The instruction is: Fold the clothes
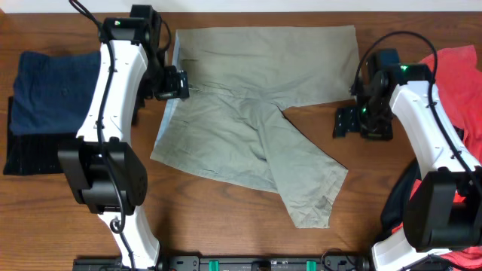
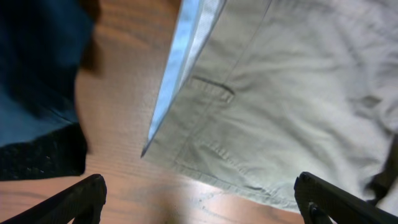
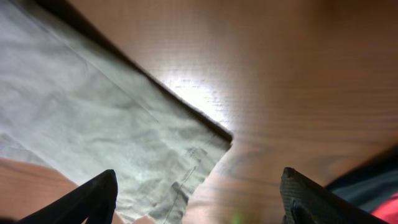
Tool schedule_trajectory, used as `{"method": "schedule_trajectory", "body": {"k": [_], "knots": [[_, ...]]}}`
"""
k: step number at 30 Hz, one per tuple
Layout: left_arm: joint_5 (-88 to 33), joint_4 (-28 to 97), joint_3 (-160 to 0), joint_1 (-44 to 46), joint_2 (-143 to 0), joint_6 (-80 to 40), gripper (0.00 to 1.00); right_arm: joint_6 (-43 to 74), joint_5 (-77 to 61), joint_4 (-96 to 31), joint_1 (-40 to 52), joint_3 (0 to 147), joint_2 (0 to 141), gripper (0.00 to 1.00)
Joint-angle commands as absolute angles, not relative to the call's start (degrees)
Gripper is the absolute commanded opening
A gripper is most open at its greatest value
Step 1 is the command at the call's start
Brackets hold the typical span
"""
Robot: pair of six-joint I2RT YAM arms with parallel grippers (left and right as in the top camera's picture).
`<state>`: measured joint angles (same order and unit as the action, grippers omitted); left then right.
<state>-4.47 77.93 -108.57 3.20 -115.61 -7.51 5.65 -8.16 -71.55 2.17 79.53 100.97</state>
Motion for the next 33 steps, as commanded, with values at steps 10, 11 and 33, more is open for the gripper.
{"method": "schedule_trajectory", "body": {"k": [10,11,33], "knots": [[-8.82,73.23,-96.27,3.25,-114.67,-7.64,0.98,5.5,-10.85,-57.74,4.14,61.08,99.88,0.75],[-8.84,72.73,-95.5,3.25,-114.67,-7.64,0.98,5.52,-10.92,-56.4,4.49,60.1,99.88,0.74],[-10.09,66.72,-88.71,3.84,-114.67,-7.84,0.98,13.61,-15.68,-60.25,6.76,57.28,99.88,0.56]]}}
